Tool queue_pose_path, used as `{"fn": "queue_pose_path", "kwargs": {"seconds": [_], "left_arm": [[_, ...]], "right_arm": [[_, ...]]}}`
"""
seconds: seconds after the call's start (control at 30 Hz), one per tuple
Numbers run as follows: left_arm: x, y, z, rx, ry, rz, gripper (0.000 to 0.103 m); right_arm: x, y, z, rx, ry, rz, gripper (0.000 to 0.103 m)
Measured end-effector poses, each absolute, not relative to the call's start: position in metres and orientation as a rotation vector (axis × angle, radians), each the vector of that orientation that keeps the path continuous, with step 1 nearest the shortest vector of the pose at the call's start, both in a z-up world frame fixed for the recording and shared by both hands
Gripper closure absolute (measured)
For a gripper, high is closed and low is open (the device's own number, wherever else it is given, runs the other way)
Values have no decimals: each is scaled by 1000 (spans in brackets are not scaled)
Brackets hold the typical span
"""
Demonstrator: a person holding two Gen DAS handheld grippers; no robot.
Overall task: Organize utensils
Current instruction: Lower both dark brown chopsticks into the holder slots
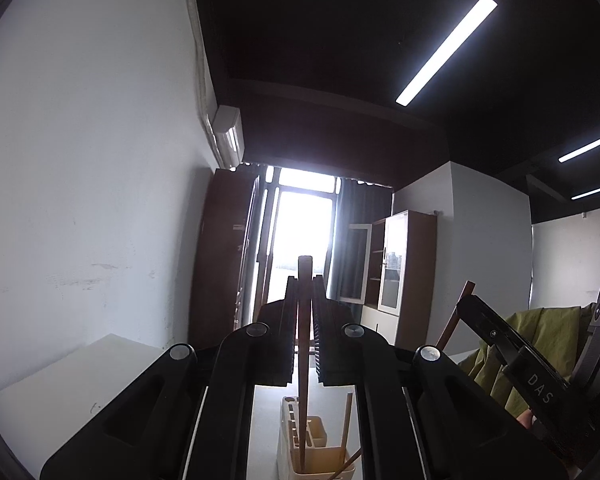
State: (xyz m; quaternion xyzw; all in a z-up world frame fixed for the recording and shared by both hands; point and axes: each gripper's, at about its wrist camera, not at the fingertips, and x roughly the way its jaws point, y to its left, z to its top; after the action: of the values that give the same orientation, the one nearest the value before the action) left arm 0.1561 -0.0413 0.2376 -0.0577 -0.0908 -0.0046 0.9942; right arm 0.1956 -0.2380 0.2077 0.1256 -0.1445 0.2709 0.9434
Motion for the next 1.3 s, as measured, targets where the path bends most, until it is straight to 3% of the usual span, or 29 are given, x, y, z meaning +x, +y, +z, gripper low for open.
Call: {"fn": "queue_pose_path", "kwargs": {"seconds": [0.27,0.6,0.97,1.3], "left_arm": [[184,-48,227,-107,-151,-11,96],[213,-58,208,-81,-57,-4,96],[257,-47,178,-106,177,-3,96],[269,-41,165,-97,252,-12,96]], "right_arm": [[213,-240,202,273,-314,525,96],[247,-225,185,236,-193,518,96],[274,-209,164,184,-48,503,95],[281,-201,154,130,44,493,95]]}}
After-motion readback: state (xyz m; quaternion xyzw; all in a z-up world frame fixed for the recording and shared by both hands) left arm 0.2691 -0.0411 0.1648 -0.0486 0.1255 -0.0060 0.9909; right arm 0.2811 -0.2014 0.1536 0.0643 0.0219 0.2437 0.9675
